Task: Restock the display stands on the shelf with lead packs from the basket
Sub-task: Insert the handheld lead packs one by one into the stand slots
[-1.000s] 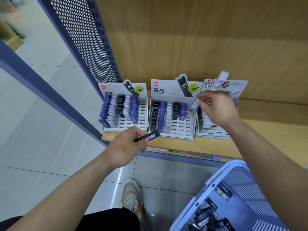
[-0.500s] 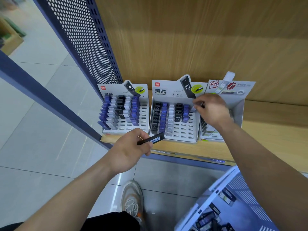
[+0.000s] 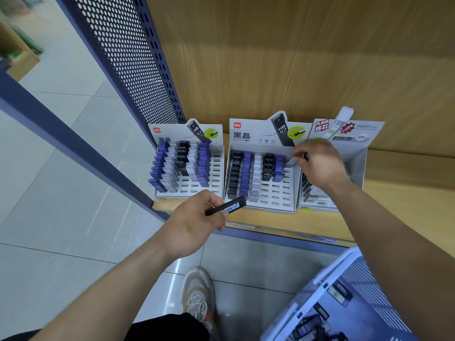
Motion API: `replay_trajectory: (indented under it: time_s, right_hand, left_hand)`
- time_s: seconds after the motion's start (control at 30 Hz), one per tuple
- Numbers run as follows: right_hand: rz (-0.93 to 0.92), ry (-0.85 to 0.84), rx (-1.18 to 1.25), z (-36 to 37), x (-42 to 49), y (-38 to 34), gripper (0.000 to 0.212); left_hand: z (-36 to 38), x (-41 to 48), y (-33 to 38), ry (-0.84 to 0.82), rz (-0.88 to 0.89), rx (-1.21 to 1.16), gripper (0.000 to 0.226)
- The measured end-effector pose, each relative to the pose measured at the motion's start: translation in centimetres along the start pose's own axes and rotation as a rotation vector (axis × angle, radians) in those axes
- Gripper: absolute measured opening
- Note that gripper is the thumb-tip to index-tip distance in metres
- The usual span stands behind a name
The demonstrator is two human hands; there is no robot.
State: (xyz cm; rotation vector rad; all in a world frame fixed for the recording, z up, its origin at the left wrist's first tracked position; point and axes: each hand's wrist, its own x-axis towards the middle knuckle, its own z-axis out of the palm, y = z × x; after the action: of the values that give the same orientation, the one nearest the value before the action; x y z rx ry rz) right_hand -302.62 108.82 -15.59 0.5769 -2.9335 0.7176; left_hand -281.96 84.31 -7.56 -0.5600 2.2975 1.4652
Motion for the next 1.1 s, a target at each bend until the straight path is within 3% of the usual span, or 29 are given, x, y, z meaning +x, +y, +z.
replay_trajectory:
  time_s: [0.43, 0.67, 0.97, 1.03, 1.1]
  right_hand:
    - [-0.084, 0.047, -0.098, 1.0, 0.0, 0.2, 0.011]
    - [-0.019, 0.067, -0.139, 0.9, 0.1, -0.3, 0.016]
    - [0.028, -0.106, -0.189, -1.2, -0.5, -1.8, 0.025]
    - [-0.005, -0.073, -0.146, -2.7, -1.5, -3.5, 0.027]
    - [-0.045, -0.042, 0.086, -4.3, -3.2, -6.1, 0.021]
  left_hand:
    - [-0.2, 0.0, -0.1, 0.02, -0.027, -0.053, 0.006]
    - [-0.3, 0.1, 0.1, 0.077, -0.029, -0.141, 0.005]
    - [-0.5, 0.2, 0.4, 0.126, 0.016, -0.188, 0.013]
    - [-0.5, 0.1, 0.8, 0.124, 0.021, -0.199, 0.013]
    - [-0.5, -0.1, 1.1, 0.127, 0.025, -0.221, 0.014]
